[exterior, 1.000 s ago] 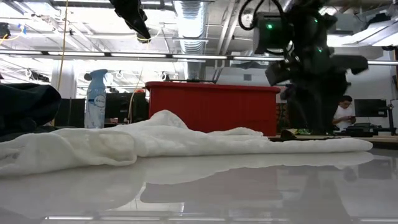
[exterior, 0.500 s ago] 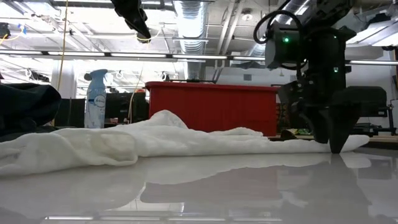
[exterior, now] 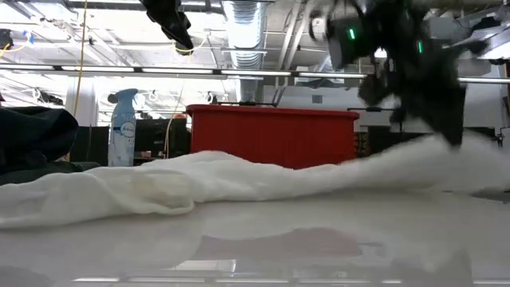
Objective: Fold Laundry from Bin
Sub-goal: Fold the white dress from the red bin
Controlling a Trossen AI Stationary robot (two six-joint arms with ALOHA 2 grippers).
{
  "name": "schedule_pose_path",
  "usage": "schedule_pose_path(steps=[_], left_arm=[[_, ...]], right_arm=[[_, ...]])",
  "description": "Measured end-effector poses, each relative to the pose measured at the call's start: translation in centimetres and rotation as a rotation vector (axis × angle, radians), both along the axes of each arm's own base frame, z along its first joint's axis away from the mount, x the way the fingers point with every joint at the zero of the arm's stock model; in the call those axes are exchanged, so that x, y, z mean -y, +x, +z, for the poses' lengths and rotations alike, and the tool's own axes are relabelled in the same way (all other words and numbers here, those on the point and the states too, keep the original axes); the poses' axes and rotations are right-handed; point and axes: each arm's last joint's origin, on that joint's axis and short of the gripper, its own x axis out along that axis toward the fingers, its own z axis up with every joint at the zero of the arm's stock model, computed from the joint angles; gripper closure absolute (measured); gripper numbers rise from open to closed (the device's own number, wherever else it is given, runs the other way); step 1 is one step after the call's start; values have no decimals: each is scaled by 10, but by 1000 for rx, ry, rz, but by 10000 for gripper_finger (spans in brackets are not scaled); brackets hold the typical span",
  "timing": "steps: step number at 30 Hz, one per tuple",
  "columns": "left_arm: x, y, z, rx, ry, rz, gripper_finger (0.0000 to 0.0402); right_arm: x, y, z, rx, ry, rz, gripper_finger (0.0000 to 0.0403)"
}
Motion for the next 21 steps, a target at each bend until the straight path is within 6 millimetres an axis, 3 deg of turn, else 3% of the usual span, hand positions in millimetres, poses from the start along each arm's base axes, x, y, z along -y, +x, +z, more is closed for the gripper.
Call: schedule_pose_path(steps=[5, 8, 11, 16, 21], left_arm=[[0, 0, -1, -7, -1, -14, 260], [2, -2, -3, -23, -46, -11, 260], [6, -6, -6, -66, -115, -41, 260], [15, -12, -10, -84, -322, -119, 260], [21, -8, -29, -99, -447, -137, 260]], right_arm=[[-3, 12, 64, 31, 101, 17, 381], [-6, 13, 76, 29, 103, -27, 381], [-19, 11, 69, -17, 115, -48, 381], [-49, -5, 39, -168, 122, -36, 381], [-56, -26, 9, -324, 72, -134, 365]])
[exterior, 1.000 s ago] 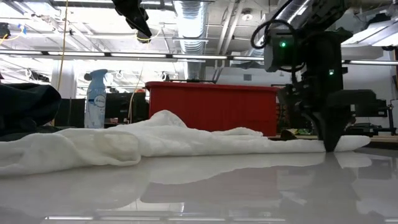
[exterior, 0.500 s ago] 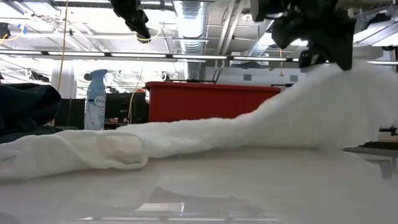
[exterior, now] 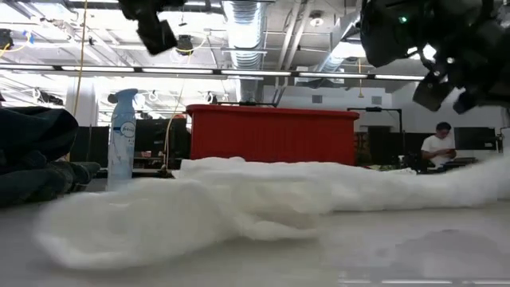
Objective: Fold Laundry from Bin
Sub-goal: Fold the white dress from the red bin
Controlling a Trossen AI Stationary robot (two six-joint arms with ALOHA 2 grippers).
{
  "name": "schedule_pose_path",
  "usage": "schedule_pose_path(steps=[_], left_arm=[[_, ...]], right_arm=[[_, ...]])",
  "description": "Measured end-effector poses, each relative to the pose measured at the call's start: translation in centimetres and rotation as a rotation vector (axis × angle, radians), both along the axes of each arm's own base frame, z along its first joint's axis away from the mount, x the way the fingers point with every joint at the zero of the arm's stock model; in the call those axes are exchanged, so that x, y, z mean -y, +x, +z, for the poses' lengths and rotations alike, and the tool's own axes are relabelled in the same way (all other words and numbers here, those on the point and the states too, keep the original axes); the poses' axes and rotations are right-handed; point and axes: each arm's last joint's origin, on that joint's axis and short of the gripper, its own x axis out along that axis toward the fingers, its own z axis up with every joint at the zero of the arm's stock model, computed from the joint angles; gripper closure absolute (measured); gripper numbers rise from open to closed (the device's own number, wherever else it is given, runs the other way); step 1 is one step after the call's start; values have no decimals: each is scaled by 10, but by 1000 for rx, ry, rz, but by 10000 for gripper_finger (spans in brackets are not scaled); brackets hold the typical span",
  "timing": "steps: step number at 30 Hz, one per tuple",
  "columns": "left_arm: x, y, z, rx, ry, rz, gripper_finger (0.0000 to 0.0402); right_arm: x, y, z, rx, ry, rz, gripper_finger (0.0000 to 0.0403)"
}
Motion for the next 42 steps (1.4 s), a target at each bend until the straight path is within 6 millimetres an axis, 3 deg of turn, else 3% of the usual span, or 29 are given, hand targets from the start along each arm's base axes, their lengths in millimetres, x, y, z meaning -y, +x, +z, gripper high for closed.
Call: schedule_pose_path(steps=[3, 8, 11, 14, 19, 24, 29, 36, 42], left_arm=[[0, 8, -26, -45, -17, 77, 260], [-6, 16, -86, -142, -21, 363, 260], [-9, 15, -116, -158, 21, 481, 260], [-12, 19, -132, -71, 16, 548, 260], [-6, 21, -158, 24, -145, 556, 260], [2, 21, -170, 50, -209, 522, 260], [2, 23, -168, 68, -208, 534, 260], [2, 23, -168, 64, -220, 545, 260], [2, 22, -165, 73, -231, 576, 260]], right_arm=[[-1, 0, -11, 36, 9, -7, 317], [0, 16, -12, 197, -15, -32, 236], [0, 26, 0, 284, -87, -15, 201], [3, 35, 17, 362, -175, -3, 181], [6, 41, 36, 414, -241, -2, 172], [-2, 73, 42, 762, -226, 99, 178], [3, 110, 27, 968, -356, 132, 189], [32, 159, -1, 1123, -442, 49, 196], [31, 204, -8, 1142, -456, 140, 196]])
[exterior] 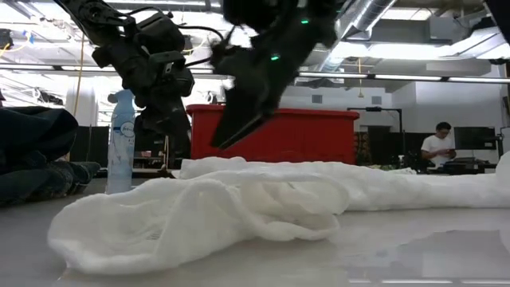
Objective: Fold Laundry from Bin
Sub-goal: Fold the white dress from the red bin
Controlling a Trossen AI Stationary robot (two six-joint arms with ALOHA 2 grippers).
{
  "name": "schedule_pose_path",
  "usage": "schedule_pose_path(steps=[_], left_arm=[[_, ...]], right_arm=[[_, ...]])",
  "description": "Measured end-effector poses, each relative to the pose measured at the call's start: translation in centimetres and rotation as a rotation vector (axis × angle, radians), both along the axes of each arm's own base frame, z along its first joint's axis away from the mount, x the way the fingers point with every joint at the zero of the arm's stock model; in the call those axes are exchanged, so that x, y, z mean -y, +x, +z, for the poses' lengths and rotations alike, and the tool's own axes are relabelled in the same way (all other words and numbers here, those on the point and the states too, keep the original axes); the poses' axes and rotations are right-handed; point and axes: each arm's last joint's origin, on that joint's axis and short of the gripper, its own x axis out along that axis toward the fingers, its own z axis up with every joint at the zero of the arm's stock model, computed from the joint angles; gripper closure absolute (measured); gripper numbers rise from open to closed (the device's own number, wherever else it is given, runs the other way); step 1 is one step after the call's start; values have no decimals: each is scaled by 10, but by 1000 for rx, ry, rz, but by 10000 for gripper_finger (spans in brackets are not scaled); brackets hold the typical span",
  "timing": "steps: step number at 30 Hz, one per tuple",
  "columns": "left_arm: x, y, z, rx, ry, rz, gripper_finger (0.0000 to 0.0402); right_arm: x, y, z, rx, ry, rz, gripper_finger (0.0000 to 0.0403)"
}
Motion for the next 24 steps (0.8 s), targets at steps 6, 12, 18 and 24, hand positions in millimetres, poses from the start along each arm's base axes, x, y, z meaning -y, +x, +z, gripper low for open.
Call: schedule_pose_path(steps=[6, 12, 18, 24], left_arm=[[0, -1, 2, -4, -32, 55, 260], [1, -1, 2, -2, -53, 67, 260], [5, 1, 2, -6, -36, 41, 260], [8, 2, 2, -18, -5, 58, 260]], right_arm=[[3, 29, -19, -158, -115, -62, 196], [12, 33, -32, -299, -123, -69, 258], [17, 26, -21, -322, -105, -110, 385], [39, -1, 33, -301, -110, -311, 390]])
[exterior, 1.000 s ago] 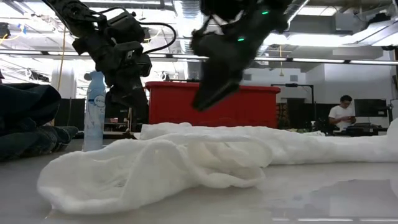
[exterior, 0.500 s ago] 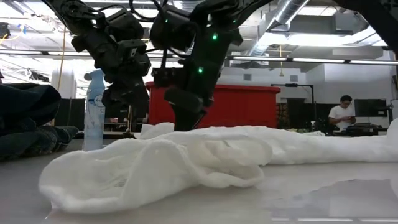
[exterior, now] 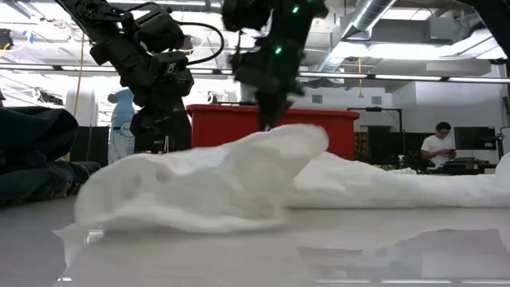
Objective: Fold Laundry from Bin
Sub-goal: Fold the white dress from the red bin
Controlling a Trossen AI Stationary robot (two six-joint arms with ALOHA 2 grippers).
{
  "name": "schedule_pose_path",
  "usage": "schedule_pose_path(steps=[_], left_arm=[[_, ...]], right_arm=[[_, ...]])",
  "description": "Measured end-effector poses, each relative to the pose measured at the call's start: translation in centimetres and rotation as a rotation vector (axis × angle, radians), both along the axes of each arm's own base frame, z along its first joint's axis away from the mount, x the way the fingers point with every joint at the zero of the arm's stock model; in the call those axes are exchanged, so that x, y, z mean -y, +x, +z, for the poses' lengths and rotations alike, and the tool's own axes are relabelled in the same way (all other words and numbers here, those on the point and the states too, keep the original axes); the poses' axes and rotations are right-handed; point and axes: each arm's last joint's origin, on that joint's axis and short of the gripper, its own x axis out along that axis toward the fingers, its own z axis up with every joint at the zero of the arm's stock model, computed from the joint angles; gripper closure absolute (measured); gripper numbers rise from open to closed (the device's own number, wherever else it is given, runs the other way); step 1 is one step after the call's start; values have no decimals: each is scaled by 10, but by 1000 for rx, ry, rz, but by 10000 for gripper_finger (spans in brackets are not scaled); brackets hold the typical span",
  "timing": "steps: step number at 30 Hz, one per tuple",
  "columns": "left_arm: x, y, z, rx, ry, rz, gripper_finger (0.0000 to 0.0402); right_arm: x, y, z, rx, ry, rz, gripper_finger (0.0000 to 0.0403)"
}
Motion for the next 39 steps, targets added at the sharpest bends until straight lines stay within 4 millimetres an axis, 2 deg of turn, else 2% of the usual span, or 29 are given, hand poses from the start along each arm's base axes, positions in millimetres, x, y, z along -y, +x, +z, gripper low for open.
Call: schedule_pose_path(steps=[3, 6, 12, 16, 20, 25, 29, 33, 39], left_arm=[[3, 1, 0, -10, 18, 35, 260], [6, 3, 0, -23, 36, 97, 260], [15, 11, 2, 20, 24, 169, 260], [20, 16, 3, 123, 71, 184, 260], [18, 14, -4, 220, 164, 178, 260], [17, 5, -20, 143, 415, -4, 244], [16, 4, -22, 86, 643, -99, 219], [14, 9, -24, 70, 787, -180, 200], [16, 23, -50, -25, 896, -389, 193]], right_arm=[[16, -16, 19, -17, -2, -93, 390], [28, -27, 22, -79, 0, -127, 390], [35, -43, -13, -210, 48, -139, 386], [32, -46, -33, -217, 70, -103, 346], [24, -44, -15, -117, 77, -26, 300], [20, -53, 14, -35, 85, 6, 237], [19, -60, 36, 35, 101, 87, 183], [16, -56, 41, 92, 111, 150, 149], [12, -52, 37, 97, 132, 173, 143]])
